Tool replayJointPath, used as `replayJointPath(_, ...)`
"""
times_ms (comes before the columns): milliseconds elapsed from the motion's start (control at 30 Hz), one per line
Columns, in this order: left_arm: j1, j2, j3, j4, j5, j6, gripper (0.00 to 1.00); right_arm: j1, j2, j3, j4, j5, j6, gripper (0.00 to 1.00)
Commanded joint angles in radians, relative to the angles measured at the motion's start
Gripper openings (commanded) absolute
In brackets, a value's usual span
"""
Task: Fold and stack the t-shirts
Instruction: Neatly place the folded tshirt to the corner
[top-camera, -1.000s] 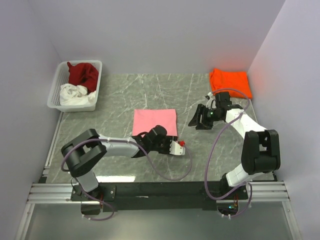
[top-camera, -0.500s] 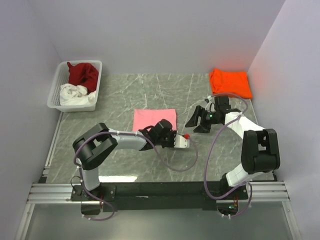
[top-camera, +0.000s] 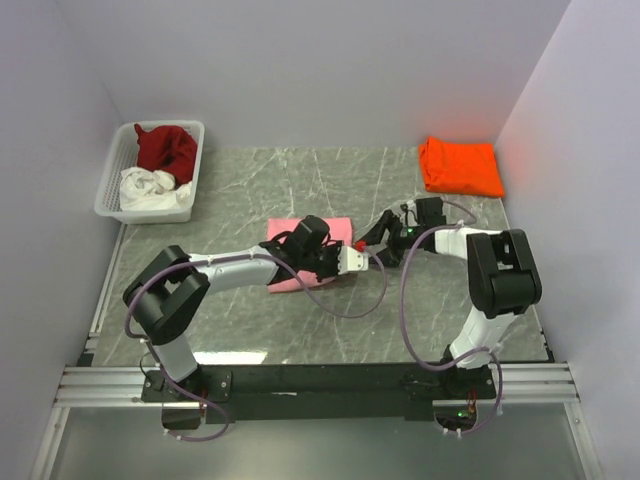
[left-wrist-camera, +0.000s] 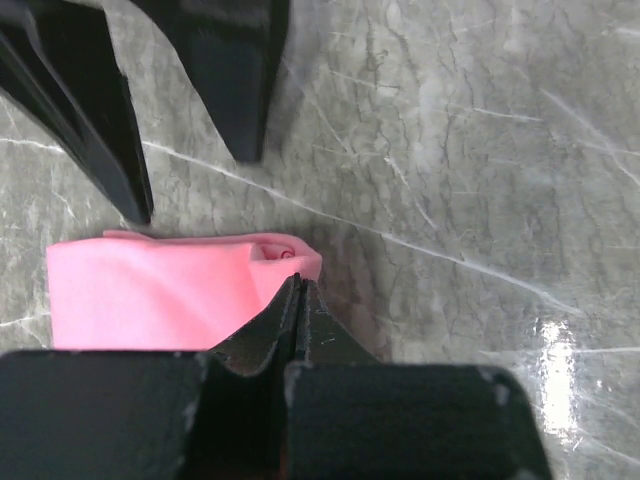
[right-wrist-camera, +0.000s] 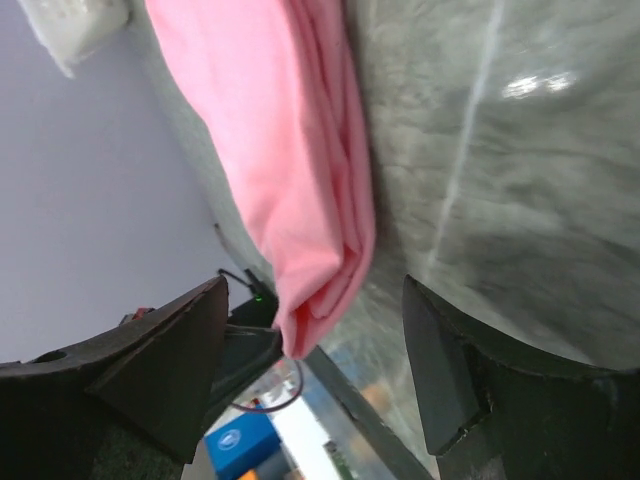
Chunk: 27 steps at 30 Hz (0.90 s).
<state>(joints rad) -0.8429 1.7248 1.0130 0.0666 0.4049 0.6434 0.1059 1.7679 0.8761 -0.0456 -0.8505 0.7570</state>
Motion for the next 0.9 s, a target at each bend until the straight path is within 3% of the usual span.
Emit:
replayJointPath(0, 0.022, -0.044, 0.047, -0.036, 0.077, -0.013, 0.00, 0.052, 0.014, -0.029, 0.186, -0.039, 0.185, 0.77)
replayJointPath(100, 0.027, -0.048, 0.059, -0.033, 0.092, -0.024, 0.00, 0.077, 0.039, -0.048, 0.282, -0.009, 0.281, 0.79)
replayJointPath(200, 0.036, -0.051, 0.079, -0.031, 0.103, -0.039, 0.01, 0.098, 0.071, -0.025, 0.259, -0.001, 0.315, 0.80)
replayJointPath(567, 0.065, -0.091, 0.081, -0.042, 0.123, -0.025, 0.01, 0.123, 0.093, 0.070, -0.042, 0.074, 0.260, 0.80)
replayJointPath(867, 0.079, -0.099, 0.081, -0.059, 0.163, -0.028, 0.01, 0.183, 0.194, 0.100, 0.188, 0.117, 0.444, 0.77)
